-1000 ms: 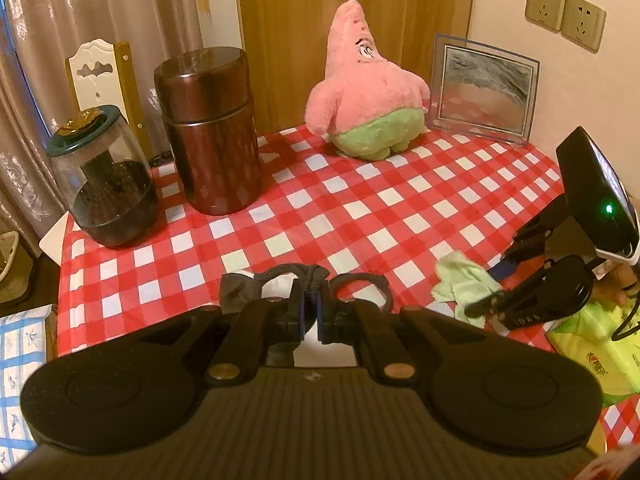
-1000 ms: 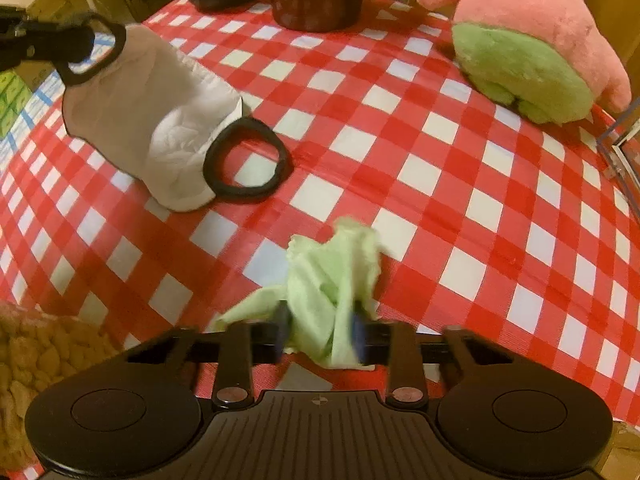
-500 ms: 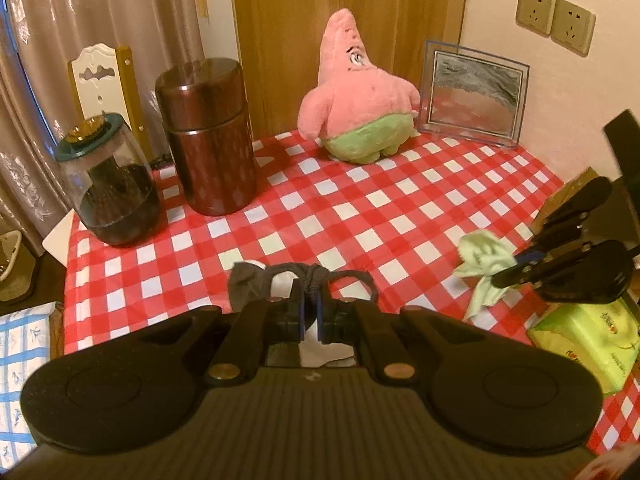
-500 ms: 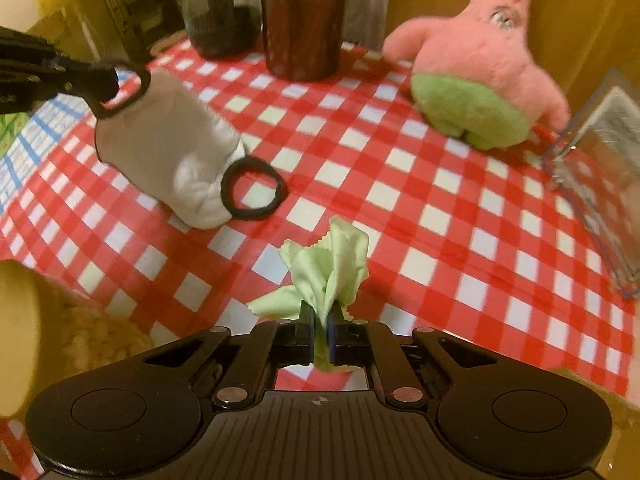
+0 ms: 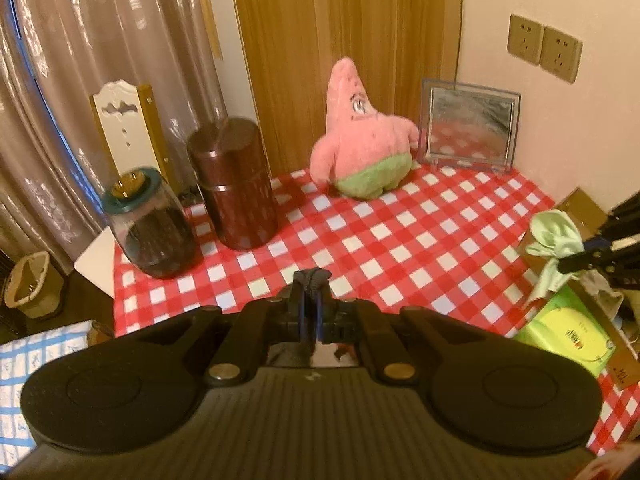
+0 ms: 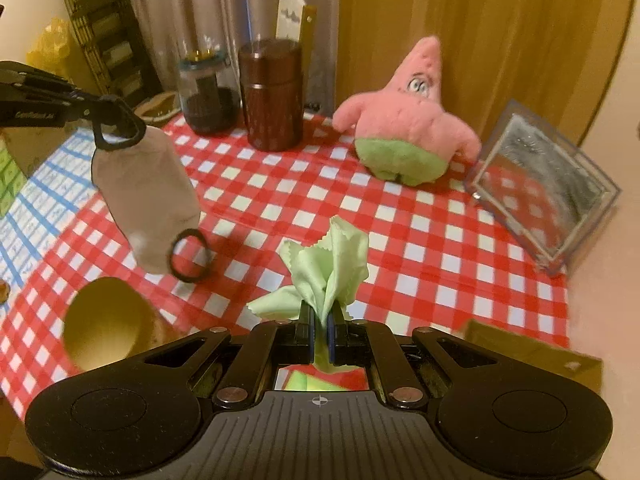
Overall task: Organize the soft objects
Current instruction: 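Carry the mask and green cloth over the cardboard tray with both grippers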
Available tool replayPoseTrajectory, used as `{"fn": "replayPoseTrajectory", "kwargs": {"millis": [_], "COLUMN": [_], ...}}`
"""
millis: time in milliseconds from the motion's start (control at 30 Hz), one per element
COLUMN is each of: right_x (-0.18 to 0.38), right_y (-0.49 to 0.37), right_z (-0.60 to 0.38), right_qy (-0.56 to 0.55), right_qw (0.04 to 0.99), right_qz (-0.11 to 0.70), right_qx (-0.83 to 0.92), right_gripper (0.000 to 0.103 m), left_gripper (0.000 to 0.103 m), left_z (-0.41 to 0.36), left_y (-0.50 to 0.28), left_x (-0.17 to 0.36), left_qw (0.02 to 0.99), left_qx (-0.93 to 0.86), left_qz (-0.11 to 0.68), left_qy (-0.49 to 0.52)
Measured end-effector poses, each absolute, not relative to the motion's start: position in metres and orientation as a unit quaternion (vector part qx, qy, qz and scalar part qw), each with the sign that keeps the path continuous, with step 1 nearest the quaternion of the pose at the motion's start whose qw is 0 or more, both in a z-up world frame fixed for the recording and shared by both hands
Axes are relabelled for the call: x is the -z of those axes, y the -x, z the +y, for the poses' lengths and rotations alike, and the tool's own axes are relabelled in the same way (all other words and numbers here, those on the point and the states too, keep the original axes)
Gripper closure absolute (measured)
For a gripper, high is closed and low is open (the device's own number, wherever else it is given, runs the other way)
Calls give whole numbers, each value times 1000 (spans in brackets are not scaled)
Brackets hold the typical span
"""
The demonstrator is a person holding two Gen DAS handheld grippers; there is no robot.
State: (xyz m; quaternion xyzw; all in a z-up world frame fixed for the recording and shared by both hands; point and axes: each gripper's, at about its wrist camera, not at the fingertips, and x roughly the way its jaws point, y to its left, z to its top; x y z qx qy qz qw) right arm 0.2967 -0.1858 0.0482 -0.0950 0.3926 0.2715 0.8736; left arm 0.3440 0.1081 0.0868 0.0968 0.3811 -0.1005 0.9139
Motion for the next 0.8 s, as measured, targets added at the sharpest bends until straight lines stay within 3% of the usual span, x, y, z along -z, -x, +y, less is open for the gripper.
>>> {"fn": "replayPoseTrajectory", "kwargs": {"millis": [400, 800], "right_x": [-94, -104], "right_y": [-237, -187], "right_z": [-247, -337], "right_qy": [52, 8], "right_qw": [896, 915], "right_qz": [368, 367], "right_qx": [-242, -169], "right_gripper": [97, 97], "left_gripper": [98, 98], "left_z": [65, -40], "left_y": [-313, -278], "left_x": [-173, -230], "left_qw": [927, 922], "left_qx": [125, 213], "left_qz": [329, 291], "left_qy": [-130, -142]}}
